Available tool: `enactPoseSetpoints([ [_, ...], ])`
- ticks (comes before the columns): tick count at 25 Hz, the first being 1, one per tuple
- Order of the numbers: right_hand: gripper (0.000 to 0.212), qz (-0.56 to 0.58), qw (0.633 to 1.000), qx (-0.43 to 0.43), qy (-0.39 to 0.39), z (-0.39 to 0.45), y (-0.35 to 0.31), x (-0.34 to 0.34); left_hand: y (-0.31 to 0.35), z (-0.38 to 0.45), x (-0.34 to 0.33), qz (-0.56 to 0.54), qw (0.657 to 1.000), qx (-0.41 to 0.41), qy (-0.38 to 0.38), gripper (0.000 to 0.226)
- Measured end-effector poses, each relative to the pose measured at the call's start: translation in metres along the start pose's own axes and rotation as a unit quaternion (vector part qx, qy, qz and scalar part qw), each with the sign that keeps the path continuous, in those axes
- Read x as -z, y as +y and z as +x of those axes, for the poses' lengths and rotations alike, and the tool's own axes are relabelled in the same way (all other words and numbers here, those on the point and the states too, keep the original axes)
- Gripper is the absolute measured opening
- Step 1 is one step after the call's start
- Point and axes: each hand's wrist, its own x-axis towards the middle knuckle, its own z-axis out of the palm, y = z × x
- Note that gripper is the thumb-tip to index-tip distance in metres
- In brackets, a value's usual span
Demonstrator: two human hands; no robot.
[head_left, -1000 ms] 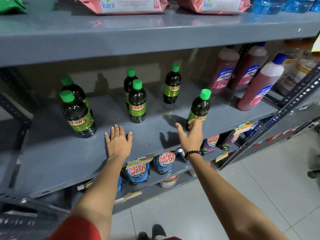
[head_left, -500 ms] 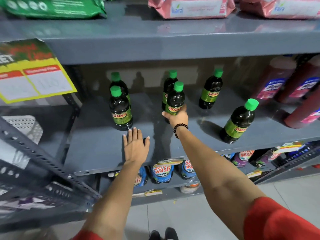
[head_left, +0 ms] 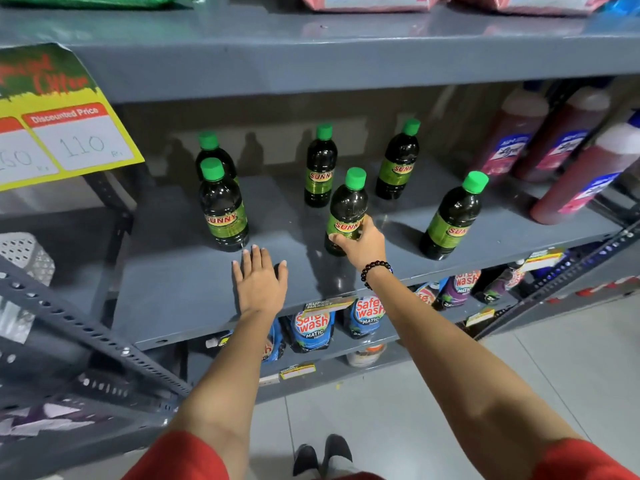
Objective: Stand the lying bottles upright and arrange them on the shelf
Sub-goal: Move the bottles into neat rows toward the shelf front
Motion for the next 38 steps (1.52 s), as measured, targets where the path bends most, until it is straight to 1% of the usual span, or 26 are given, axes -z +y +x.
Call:
enactPoseSetpoints([
  [3, 0.055, -0.001, 1.0, 0.0, 0.011, -0.015, 0.009, 0.006, 0.0, -0.001, 0.001, -0.001, 1.0, -0.005, -0.002, 0.058],
  [9, 0.054, -0.004, 1.0, 0.006, 0.007, -0.033, 0.016, 0.014, -0.001, -0.001, 0.001, -0.002, 1.0, -0.009, -0.003, 0.058],
  [13, 0.058, -0.013, 1.0, 0.005, -0.004, -0.032, 0.017, 0.016, 0.0, 0.0, 0.0, -0.007, 1.0, -0.007, 0.001, 0.057],
  [15, 0.066, -0.003, 1.0, 0.002, -0.015, -0.033, 0.019, 0.015, 0.0, 0.001, 0.0, -0.009, 1.0, -0.007, 0.004, 0.057],
  [17, 0.078, 0.005, 1.0, -0.016, 0.014, -0.041, 0.025, 0.01, -0.001, 0.001, 0.0, -0.011, 1.0, -0.006, 0.006, 0.056],
  [18, 0.077, 0.0, 0.999, -0.027, 0.045, -0.047, 0.029, 0.008, -0.001, 0.001, 0.0, -0.012, 1.0, -0.007, 0.011, 0.056],
  [19, 0.069, -0.006, 0.997, -0.027, 0.069, -0.055, 0.034, 0.005, -0.001, 0.001, 0.0, -0.015, 1.0, -0.006, 0.017, 0.055],
  [20, 0.058, -0.015, 0.997, -0.018, 0.076, -0.063, 0.037, 0.002, -0.001, 0.001, 0.0, -0.02, 1.0, -0.005, 0.022, 0.054],
  [21, 0.048, -0.025, 0.997, -0.001, 0.068, -0.07, 0.04, -0.001, -0.001, 0.001, 0.001, -0.026, 0.999, -0.005, 0.027, 0.053],
  [23, 0.036, -0.042, 0.997, 0.053, 0.029, -0.082, 0.039, -0.011, -0.003, -0.001, 0.003, -0.034, 0.999, -0.003, 0.039, 0.05],
  [26, 0.031, -0.058, 0.989, 0.133, -0.023, -0.089, 0.024, -0.032, -0.013, -0.006, 0.011, -0.038, 0.998, 0.01, 0.057, 0.049],
  [28, 0.032, -0.053, 0.985, 0.156, -0.053, -0.088, 0.005, -0.052, -0.031, -0.01, 0.021, -0.032, 0.997, 0.029, 0.063, 0.049],
  [31, 0.045, -0.048, 0.983, 0.159, -0.082, -0.08, -0.027, -0.087, -0.067, -0.012, 0.036, -0.016, 0.996, 0.056, 0.066, 0.051],
  [33, 0.064, -0.053, 0.982, 0.153, -0.097, -0.07, -0.049, -0.109, -0.089, -0.012, 0.043, -0.007, 0.996, 0.071, 0.056, 0.052],
  [35, 0.082, -0.052, 0.984, 0.126, -0.111, -0.06, -0.071, -0.13, -0.109, -0.011, 0.047, 0.005, 0.996, 0.076, 0.044, 0.053],
  [38, 0.101, -0.028, 0.99, 0.085, -0.111, -0.042, -0.096, -0.159, -0.125, -0.007, 0.046, 0.007, 0.997, 0.077, 0.021, 0.054],
])
